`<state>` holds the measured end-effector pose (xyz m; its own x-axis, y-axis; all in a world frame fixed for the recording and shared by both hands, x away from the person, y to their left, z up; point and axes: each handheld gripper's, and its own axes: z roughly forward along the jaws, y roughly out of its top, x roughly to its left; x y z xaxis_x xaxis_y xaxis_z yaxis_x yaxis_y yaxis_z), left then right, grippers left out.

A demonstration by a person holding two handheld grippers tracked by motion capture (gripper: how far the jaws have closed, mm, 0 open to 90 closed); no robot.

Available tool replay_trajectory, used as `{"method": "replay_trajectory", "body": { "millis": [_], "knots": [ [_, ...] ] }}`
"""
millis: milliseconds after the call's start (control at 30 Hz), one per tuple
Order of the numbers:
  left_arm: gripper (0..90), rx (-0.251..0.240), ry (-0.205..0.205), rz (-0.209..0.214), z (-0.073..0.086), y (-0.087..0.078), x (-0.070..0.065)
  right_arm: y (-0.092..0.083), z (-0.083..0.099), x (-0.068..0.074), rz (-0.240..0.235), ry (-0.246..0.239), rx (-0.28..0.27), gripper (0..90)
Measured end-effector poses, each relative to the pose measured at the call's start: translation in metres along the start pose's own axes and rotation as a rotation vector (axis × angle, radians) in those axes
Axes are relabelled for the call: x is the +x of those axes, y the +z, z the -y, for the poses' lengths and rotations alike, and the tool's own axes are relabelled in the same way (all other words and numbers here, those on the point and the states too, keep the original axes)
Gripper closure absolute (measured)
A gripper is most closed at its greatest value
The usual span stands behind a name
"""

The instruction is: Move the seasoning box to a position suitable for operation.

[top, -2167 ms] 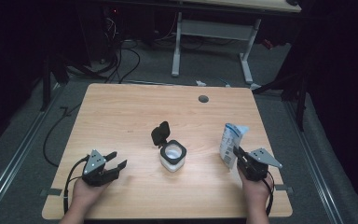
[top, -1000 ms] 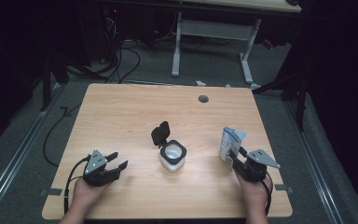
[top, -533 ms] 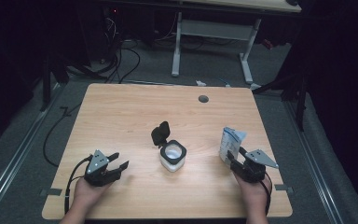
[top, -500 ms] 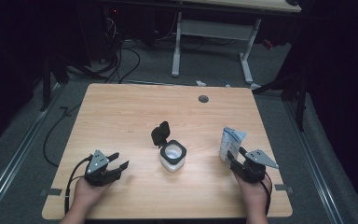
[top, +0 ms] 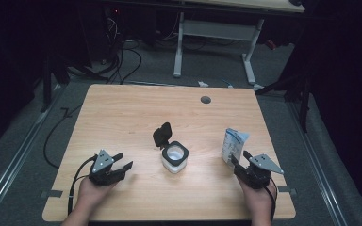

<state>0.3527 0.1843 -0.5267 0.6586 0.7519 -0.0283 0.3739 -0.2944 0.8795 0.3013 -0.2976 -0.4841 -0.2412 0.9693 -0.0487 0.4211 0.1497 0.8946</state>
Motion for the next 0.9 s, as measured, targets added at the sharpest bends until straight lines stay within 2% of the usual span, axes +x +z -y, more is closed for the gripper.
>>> {"method": "replay_trajectory", "body": {
  "millis": [67, 467, 533, 700, 900],
  "knots": [
    [46.3, 0.003, -0.007, 0.003, -0.001, 0.002, 0.0, -0.003, 0.001, 0.0, 0.003, -0.001, -0.002, 48.3],
    [46.6, 0.008, 0.022, 0.009, -0.007, 0.015, -0.009, -0.022, 0.008, 0.004, 0.05, 0.007, 0.004, 54.7],
    [48.1, 0.008, 0.022, 0.003, -0.008, 0.016, -0.009, -0.024, 0.008, 0.007, 0.05, 0.005, 0.006, 55.4],
    [49.8, -0.005, -0.007, -0.003, -0.009, 0.017, -0.007, -0.028, 0.007, 0.013, 0.04, -0.005, 0.01, 55.7],
    [52.3, -0.005, -0.013, -0.006, -0.009, 0.018, -0.006, -0.029, 0.006, 0.026, 0.019, -0.03, 0.002, 58.0]
  ]
}}
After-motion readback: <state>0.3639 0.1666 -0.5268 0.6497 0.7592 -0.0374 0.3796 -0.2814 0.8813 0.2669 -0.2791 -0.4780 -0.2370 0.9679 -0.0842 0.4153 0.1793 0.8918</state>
